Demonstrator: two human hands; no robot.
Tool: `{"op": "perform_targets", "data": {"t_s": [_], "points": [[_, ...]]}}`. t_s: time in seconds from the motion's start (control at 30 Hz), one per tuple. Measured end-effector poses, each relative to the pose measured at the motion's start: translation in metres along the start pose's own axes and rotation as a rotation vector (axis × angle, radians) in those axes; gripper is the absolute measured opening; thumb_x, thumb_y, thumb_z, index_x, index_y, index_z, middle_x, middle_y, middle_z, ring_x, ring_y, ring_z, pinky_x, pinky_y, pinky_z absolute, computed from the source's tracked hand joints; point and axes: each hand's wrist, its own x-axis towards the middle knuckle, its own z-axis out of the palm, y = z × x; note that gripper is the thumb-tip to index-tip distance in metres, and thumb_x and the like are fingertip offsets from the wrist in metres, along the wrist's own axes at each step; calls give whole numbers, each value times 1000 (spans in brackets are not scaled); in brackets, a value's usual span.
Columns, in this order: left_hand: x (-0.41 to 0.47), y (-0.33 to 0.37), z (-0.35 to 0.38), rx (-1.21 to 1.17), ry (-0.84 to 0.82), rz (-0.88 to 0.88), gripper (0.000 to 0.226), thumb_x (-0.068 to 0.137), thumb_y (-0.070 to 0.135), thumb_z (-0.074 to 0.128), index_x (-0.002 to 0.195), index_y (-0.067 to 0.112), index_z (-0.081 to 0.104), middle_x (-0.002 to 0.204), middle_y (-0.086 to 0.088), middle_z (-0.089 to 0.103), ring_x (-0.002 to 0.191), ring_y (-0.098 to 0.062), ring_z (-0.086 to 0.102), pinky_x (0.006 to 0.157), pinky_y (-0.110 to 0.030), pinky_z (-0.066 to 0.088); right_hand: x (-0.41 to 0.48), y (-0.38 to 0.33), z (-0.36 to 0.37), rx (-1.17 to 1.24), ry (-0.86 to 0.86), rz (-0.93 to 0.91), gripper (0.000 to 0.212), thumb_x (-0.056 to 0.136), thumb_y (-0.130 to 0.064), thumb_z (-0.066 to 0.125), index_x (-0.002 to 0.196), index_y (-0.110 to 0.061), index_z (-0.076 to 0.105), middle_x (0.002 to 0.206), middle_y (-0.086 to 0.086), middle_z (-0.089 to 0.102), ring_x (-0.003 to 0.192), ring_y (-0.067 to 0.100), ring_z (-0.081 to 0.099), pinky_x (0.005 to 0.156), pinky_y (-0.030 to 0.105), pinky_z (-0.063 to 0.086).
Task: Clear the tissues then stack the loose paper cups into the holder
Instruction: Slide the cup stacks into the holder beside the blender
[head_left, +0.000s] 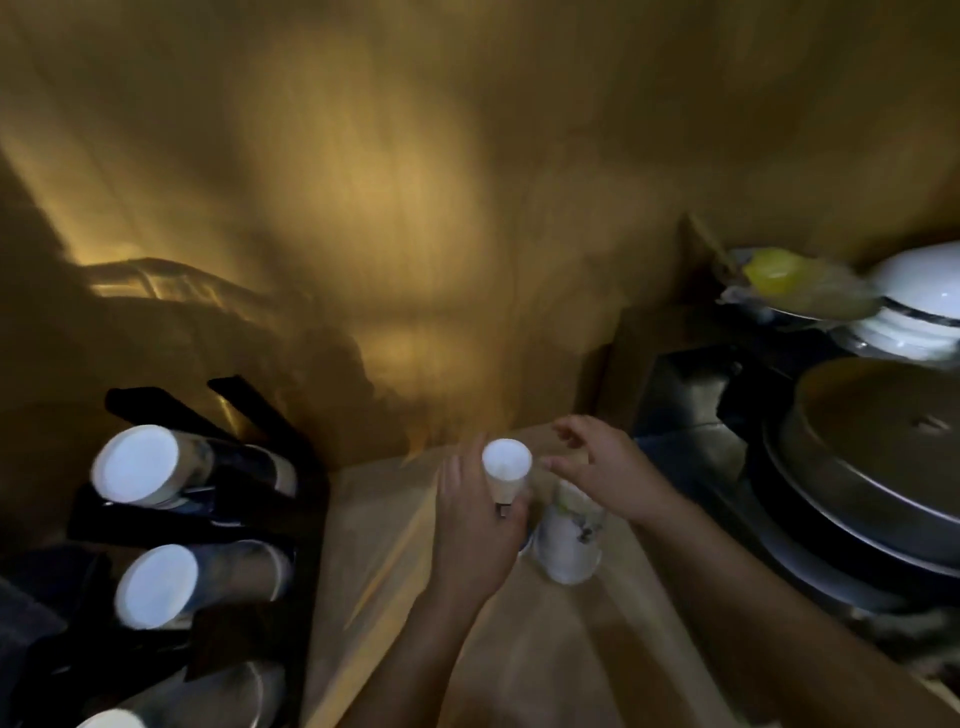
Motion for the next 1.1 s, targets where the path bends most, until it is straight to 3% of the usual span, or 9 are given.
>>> {"op": "perform_targets", "data": {"t_s": [0.1,0.2,0.4,0.53,0.7,0.8,0.87,1.0,1.1], "points": [[-8,-10,33,-36,-7,-30,54,80,15,66,128,17,42,121,7,46,113,-12,44,93,-27,39,-9,29,4,-53,-11,63,66,78,-38,67,135,-26,35,142,3,41,126,24,40,100,38,34],[-17,-17,65,-47,-204,-85,41,85,21,60,123,24,44,124,7,56,115,-12,53,97,-32,48,-13,51,16,35,-150,146,85,75,-35,72,142,-26,20,150,3,28,133,24,32,106,40,33],[-10,-36,112,-150,-406,-334,72,74,11,72,135,19,34,133,-9,50,118,-24,53,99,-38,47,-23,74,35,259,-203,185,88,67,-30,80,138,-23,29,135,-5,39,121,13,40,95,25,35],[-17,-50,127,-247,-362,-453,69,64,8,80,121,17,43,122,-7,56,112,-22,56,99,-39,48,-33,86,46,432,-210,195,72,64,-19,83,124,-21,43,123,-2,53,113,12,50,93,23,43],[-30,-39,140,-357,-171,-540,60,76,16,75,122,17,36,119,3,44,117,-18,45,103,-31,39,-43,95,49,636,-303,200,68,65,-4,80,116,-25,42,116,-6,53,105,3,52,77,6,45],[-34,-32,129,-426,-137,-479,49,74,22,71,111,19,39,115,-2,52,114,-24,53,91,-28,49,-44,90,50,668,-294,206,65,68,-8,78,120,-22,42,121,-1,54,114,14,52,90,25,48],[-36,-28,115,-503,-131,-448,66,60,28,76,115,20,40,117,-4,57,109,-17,58,88,-28,54,-43,81,49,702,-289,173,63,70,-10,78,121,-22,42,123,1,55,113,14,53,95,36,49],[-40,-18,87,-541,-15,-464,79,48,38,76,117,27,40,115,1,59,97,-3,62,71,-16,54,-41,49,46,790,-277,52,60,71,-8,77,121,-21,45,122,4,57,111,15,55,96,45,48],[-41,-11,59,-548,81,-447,81,47,35,77,119,27,40,114,5,60,93,4,63,67,-12,52,-39,18,42,845,-335,-50,70,66,-22,77,127,-26,43,128,2,53,117,13,52,99,45,46]]}}
